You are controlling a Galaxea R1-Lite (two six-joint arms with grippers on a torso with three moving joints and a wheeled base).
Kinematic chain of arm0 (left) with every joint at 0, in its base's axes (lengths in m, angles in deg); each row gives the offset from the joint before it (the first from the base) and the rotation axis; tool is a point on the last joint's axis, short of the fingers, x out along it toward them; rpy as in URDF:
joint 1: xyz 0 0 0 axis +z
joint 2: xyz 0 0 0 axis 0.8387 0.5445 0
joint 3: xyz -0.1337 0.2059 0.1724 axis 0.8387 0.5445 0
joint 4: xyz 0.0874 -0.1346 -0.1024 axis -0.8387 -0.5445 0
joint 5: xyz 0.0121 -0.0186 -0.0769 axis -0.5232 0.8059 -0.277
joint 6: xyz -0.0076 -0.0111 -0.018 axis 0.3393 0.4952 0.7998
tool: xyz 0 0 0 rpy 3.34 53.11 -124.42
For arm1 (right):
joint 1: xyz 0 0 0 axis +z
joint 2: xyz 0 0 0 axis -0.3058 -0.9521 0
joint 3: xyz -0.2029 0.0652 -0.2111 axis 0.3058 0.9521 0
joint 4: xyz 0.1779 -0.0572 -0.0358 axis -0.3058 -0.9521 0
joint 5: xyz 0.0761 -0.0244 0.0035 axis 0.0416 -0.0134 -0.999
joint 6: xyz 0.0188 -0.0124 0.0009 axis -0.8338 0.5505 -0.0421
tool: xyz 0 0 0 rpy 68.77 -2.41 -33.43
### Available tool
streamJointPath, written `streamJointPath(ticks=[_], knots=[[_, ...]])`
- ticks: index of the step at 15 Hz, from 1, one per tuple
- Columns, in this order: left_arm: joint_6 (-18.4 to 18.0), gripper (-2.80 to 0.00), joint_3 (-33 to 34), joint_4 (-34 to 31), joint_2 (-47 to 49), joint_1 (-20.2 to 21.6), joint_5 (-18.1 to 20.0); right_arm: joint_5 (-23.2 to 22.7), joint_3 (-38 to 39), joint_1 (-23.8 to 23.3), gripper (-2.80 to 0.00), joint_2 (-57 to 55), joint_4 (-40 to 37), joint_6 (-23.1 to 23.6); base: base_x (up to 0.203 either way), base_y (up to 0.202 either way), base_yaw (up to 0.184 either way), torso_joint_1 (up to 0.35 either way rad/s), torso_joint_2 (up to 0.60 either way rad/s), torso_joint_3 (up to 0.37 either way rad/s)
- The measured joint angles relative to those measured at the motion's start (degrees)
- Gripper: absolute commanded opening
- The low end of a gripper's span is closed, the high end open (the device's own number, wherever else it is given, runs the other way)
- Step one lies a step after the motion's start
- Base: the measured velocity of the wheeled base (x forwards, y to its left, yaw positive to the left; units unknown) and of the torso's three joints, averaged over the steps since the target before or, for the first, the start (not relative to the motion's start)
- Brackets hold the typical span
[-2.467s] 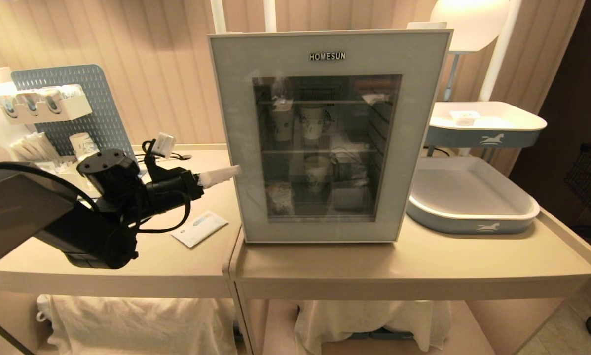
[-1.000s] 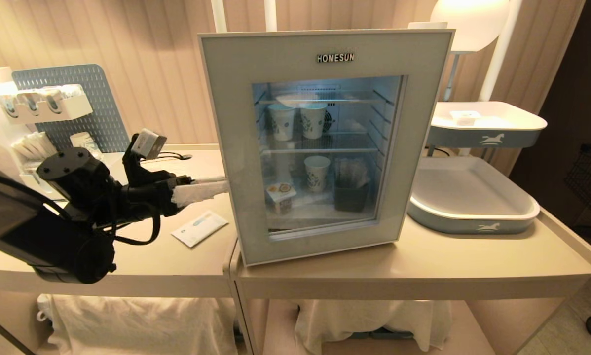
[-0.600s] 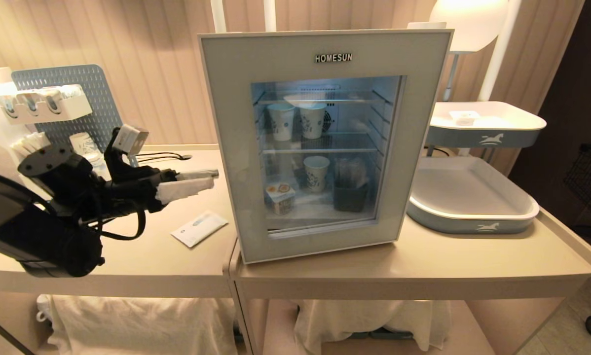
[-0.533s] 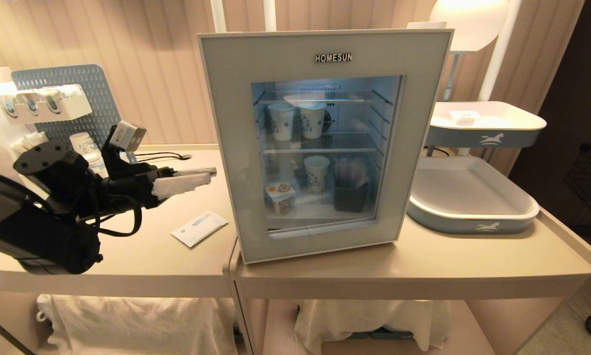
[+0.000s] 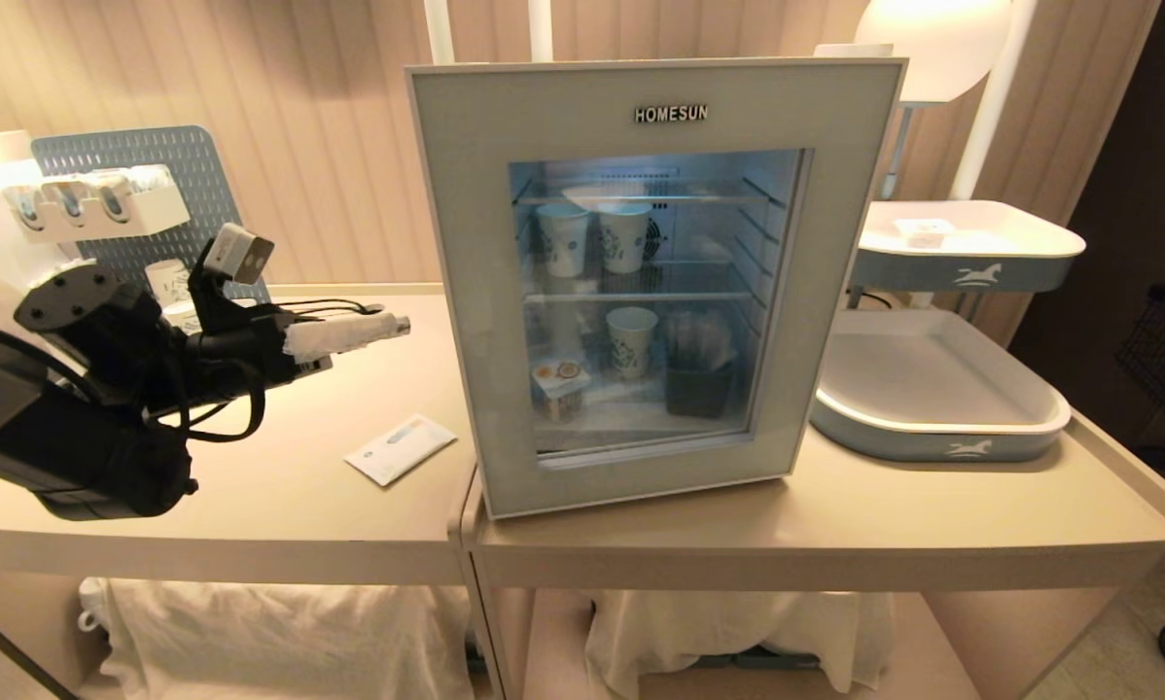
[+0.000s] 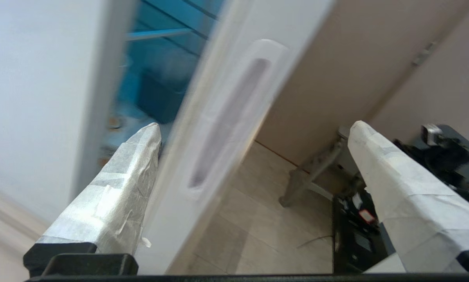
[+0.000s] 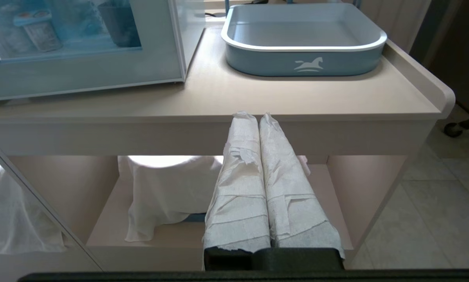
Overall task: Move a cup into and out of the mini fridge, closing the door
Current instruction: Open the freezer door
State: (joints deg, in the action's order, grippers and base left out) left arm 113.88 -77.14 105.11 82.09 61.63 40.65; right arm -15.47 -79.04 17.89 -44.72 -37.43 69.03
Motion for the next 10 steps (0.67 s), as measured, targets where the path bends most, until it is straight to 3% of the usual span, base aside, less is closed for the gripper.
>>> streamJointPath(ticks=[3,7,10], knots=[[0.51,0.0,-1.51,0.04,1.84,-0.13,-4.04,0.05,0.0,0.1,-2.8,0.0,-0.02,0.0,0.0,0.0,0.0,0.0,0.0,0.0],[0.7,0.0,-1.43,0.02,2.45,-0.29,-2.49,0.05,0.0,0.05,-2.8,0.0,-0.06,0.0,0.0,0.0,0.0,0.0,0.0,0.0],[3.73,0.0,-2.05,0.02,2.7,-0.51,-1.05,0.05,0.0,0.1,-2.8,0.0,-0.03,-0.01,0.0,0.0,0.0,0.0,0.0,0.0]])
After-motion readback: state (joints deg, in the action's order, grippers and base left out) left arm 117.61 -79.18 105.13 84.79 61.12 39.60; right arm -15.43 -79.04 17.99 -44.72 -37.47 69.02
